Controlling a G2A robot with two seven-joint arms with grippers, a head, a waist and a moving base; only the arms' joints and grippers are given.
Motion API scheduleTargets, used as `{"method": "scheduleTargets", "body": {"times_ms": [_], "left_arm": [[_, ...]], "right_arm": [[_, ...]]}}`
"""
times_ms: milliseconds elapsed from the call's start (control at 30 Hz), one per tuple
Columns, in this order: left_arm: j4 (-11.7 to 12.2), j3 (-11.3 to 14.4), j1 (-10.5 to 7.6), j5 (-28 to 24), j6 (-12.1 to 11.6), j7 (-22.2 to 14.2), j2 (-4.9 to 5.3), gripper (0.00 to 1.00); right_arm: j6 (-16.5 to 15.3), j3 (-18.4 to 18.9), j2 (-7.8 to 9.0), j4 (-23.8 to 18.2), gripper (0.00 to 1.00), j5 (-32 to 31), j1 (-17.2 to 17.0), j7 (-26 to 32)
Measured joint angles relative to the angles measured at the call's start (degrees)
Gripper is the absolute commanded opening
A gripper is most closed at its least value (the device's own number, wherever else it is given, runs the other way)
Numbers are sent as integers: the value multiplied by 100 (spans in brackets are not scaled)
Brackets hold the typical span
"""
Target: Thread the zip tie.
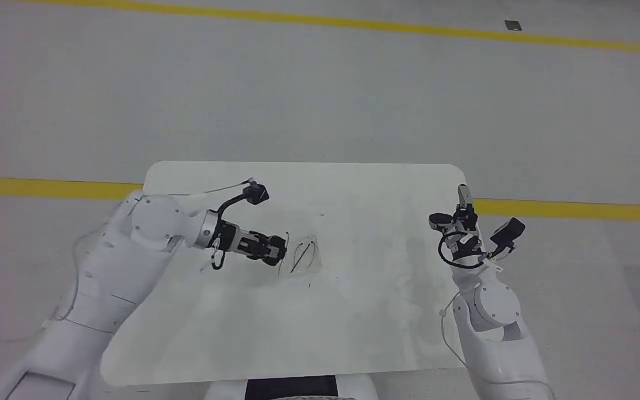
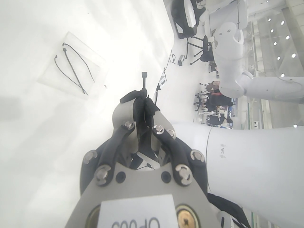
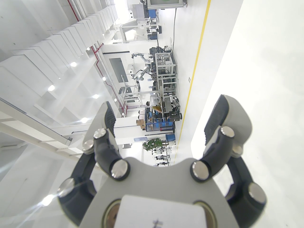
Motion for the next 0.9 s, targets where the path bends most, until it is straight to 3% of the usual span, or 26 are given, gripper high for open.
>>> {"method": "scheduleTargets", "body": {"times_ms": [133, 500, 733, 900], "left_arm": [[10, 79, -42, 131, 0, 0, 99, 0], [16, 93, -17, 152, 2, 56, 98, 0], [218, 138, -21, -944, 0, -3, 211, 0], [331, 433, -131, -1808, 0, 0, 415, 0]], "right_arm": [[0, 0, 0, 0, 100, 0, 0, 0], [0, 0, 0, 0, 100, 0, 0, 0], [0, 0, 0, 0, 100, 0, 0, 0], [0, 0, 0, 0, 100, 0, 0, 0]]}}
